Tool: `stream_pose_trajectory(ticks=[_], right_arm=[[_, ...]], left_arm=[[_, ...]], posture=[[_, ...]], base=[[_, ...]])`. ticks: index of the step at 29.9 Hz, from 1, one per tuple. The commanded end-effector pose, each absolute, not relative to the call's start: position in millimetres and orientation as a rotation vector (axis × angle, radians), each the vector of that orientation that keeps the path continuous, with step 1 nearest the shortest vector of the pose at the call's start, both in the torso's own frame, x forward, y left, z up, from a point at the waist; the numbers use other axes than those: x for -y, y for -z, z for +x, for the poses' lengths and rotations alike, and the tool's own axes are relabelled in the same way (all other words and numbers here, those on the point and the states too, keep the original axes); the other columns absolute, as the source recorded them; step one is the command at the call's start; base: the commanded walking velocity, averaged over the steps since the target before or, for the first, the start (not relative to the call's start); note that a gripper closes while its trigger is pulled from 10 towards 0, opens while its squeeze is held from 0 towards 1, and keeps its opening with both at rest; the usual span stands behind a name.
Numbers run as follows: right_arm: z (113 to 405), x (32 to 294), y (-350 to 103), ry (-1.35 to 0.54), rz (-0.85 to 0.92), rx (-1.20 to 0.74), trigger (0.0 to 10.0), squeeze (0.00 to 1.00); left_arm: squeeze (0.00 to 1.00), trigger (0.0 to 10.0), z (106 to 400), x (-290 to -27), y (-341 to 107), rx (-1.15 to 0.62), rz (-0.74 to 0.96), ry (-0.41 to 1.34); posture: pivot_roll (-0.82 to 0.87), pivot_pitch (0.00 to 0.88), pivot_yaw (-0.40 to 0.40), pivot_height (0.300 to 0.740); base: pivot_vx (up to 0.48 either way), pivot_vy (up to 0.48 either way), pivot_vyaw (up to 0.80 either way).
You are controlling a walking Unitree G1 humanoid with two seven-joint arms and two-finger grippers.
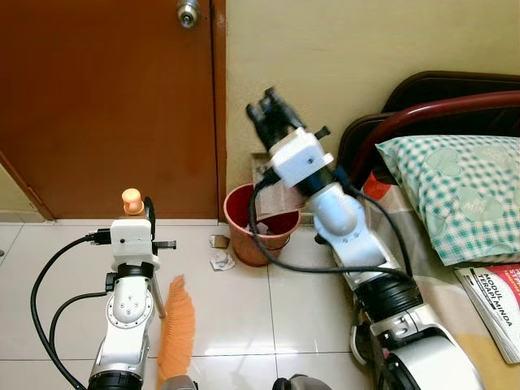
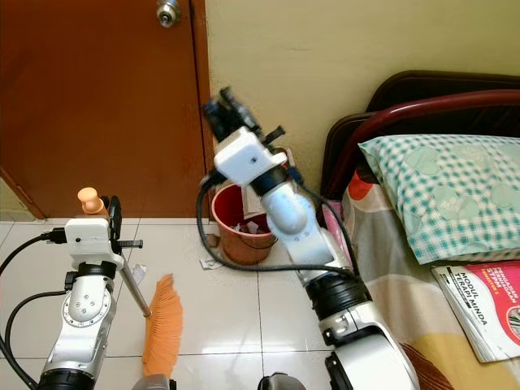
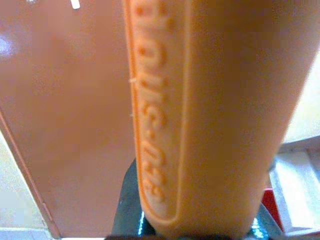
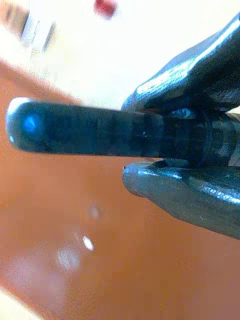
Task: Sweep floor
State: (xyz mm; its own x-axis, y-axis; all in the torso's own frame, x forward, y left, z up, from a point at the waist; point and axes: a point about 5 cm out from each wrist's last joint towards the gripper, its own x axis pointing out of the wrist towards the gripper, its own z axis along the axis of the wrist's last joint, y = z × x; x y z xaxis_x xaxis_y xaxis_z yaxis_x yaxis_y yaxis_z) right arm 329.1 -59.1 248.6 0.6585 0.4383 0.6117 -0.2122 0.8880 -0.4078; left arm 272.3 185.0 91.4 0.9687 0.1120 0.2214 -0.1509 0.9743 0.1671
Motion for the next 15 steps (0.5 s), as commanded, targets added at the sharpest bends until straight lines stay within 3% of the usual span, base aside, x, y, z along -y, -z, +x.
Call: stream_pose_trajectory(ticks=[1, 7, 15], right_arm=[[324.2, 59.8, -281.9, -0.368, -0.228, 0.866, 10.0, 0.00], [327.5, 60.0, -308.2, -0.406, 0.072, 0.794, 10.0, 0.00], [330.7, 59.6, -300.9, -0.430, 0.224, 0.680, 10.0, 0.00]], left_arm=[[0.00, 10.0, 274.3, -181.5, -92.6, 0.213, 0.159, -0.125], [0.00, 10.0, 274.4, -181.3, -94.2, 0.223, 0.171, -0.125], [0.00, 10.0, 274.1, -182.1, -94.7, 0.226, 0.177, -0.130]], posture=[[0.01, 0.000, -0.059, 0.740], [0.02, 0.000, -0.057, 0.740], [0.02, 0.000, -0.057, 0.740]], base=[[0.000, 0.000, 0.00], [0.000, 0.000, 0.00], [0.000, 0.000, 0.00]])
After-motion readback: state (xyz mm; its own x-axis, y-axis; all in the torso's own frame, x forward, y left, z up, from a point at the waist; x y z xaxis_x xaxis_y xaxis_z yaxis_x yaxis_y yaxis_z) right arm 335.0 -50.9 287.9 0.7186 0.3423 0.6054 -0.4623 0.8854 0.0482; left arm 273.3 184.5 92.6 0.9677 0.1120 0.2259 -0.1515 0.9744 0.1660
